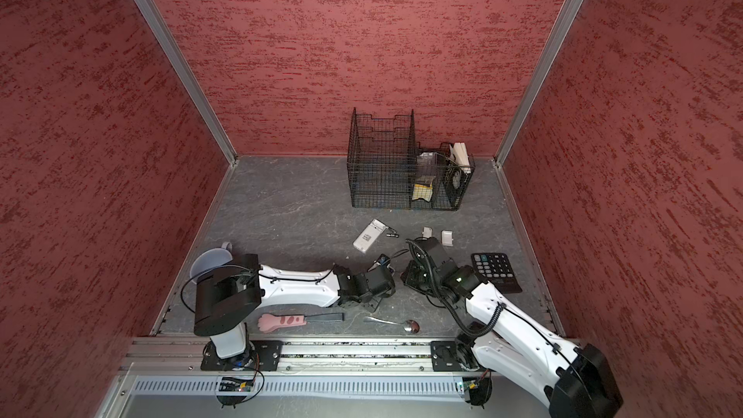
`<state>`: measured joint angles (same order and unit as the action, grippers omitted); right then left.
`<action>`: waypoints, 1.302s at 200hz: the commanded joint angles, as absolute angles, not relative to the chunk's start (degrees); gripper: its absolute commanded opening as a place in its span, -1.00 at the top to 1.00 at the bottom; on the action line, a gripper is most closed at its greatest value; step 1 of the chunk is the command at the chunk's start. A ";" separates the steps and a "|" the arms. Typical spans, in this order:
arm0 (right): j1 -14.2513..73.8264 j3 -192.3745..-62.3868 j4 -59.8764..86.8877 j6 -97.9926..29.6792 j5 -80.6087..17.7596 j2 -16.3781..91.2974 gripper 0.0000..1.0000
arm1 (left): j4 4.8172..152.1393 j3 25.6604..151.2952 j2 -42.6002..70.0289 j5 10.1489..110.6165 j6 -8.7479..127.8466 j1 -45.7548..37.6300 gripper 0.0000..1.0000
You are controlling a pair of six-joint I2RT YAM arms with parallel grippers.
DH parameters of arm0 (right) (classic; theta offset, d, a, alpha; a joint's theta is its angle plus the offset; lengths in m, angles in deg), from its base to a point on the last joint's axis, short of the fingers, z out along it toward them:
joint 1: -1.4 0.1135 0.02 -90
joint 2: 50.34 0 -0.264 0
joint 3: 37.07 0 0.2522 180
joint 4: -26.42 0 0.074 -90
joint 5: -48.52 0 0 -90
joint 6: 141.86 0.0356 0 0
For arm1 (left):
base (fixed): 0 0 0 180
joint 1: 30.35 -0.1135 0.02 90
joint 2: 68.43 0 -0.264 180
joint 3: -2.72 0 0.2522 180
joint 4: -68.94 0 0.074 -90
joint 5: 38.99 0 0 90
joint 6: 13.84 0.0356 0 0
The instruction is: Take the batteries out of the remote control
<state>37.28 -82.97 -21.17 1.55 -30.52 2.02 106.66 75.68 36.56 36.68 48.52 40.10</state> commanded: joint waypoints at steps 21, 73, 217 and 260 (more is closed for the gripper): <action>37.47 -87.10 -13.18 0.47 -28.38 1.52 1.00 | 108.27 71.34 44.95 44.57 51.02 40.71 0.37; 37.49 -87.82 -14.54 0.21 -29.17 1.35 1.00 | 108.15 71.19 45.21 44.66 51.02 40.75 0.37; 37.44 -87.92 -16.01 -0.48 -32.07 1.84 1.00 | 107.70 70.56 45.22 44.70 50.49 40.75 0.37; 37.40 -87.74 -14.86 -0.25 -32.03 2.31 1.00 | 107.57 70.10 45.13 44.68 50.22 40.71 0.37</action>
<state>37.28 -85.18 -22.68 0.15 -32.59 2.02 106.23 75.13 36.63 36.49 48.45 40.17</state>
